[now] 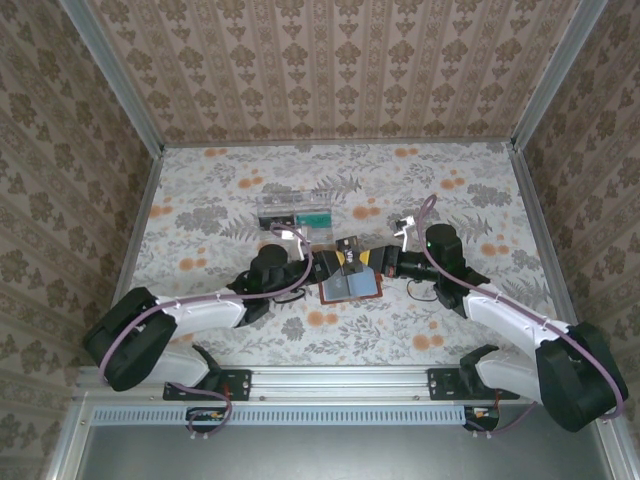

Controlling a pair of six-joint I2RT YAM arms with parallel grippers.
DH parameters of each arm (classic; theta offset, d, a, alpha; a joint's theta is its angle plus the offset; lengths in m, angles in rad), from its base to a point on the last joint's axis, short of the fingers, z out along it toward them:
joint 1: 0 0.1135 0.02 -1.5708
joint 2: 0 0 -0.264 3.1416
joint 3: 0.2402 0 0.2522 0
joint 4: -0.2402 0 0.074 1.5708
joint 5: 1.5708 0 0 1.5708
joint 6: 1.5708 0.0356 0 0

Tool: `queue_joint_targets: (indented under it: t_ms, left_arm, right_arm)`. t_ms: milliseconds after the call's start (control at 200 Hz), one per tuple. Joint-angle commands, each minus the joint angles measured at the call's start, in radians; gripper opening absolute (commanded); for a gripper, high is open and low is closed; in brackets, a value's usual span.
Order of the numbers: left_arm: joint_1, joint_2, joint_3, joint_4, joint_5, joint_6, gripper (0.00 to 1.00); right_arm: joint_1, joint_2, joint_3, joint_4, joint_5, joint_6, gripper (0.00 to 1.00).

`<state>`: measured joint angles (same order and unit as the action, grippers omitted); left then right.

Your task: Take the credit cards out of the card holder

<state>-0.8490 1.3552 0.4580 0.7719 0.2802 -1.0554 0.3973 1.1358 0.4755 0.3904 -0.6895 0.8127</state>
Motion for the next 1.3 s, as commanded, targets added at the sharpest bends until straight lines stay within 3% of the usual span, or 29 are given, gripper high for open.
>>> queue_joint_targets:
  t_ms: [0, 340, 450, 600, 680, 720, 770, 885, 1005, 1135, 1295]
  left_arm:
    - [0.004, 0.011, -0.007, 0.071, 0.027, -0.018, 0.26]
    - [0.004, 0.014, -0.025, 0.13, 0.042, -0.042, 0.0]
    - [0.006, -0.002, -0.033, 0.119, 0.036, -0.037, 0.0]
    - [0.019, -0.081, -0.032, -0.005, 0.023, 0.014, 0.0]
    - [0.029, -0.17, -0.006, -0.19, 0.003, 0.081, 0.0]
    - [0.03, -0.227, 0.028, -0.335, -0.02, 0.142, 0.0]
    - [0.03, -0.29, 0.08, -0.528, -0.063, 0.225, 0.0]
    - [0.033, -0.424, 0.183, -0.88, -0.226, 0.384, 0.0]
    - [0.056, -0.469, 0.286, -1.127, -0.347, 0.514, 0.0]
    - [0.07, -0.41, 0.411, -1.313, -0.441, 0.654, 0.0]
    - [0.072, -0.268, 0.552, -1.43, -0.538, 0.927, 0.0]
  right_arm:
    - [0.005, 0.013, 0.006, 0.045, -0.028, 0.009, 0.0]
    - [0.007, 0.024, 0.005, 0.04, -0.022, 0.005, 0.0]
    - [0.005, 0.012, 0.013, -0.019, 0.011, -0.019, 0.37]
    - [0.005, -0.026, 0.025, -0.115, 0.063, -0.076, 0.6]
    - [0.006, -0.058, 0.025, -0.159, 0.086, -0.109, 0.78]
    - [0.006, -0.074, 0.029, -0.181, 0.102, -0.123, 0.81]
    - [0.006, -0.09, 0.03, -0.205, 0.125, -0.138, 1.0]
    - [0.008, -0.12, 0.029, -0.237, 0.164, -0.162, 1.0]
    - [0.018, -0.141, 0.028, -0.248, 0.195, -0.175, 1.0]
    - [0.026, -0.165, 0.029, -0.273, 0.223, -0.213, 1.0]
    - [0.034, -0.2, 0.016, -0.272, 0.247, -0.239, 1.0]
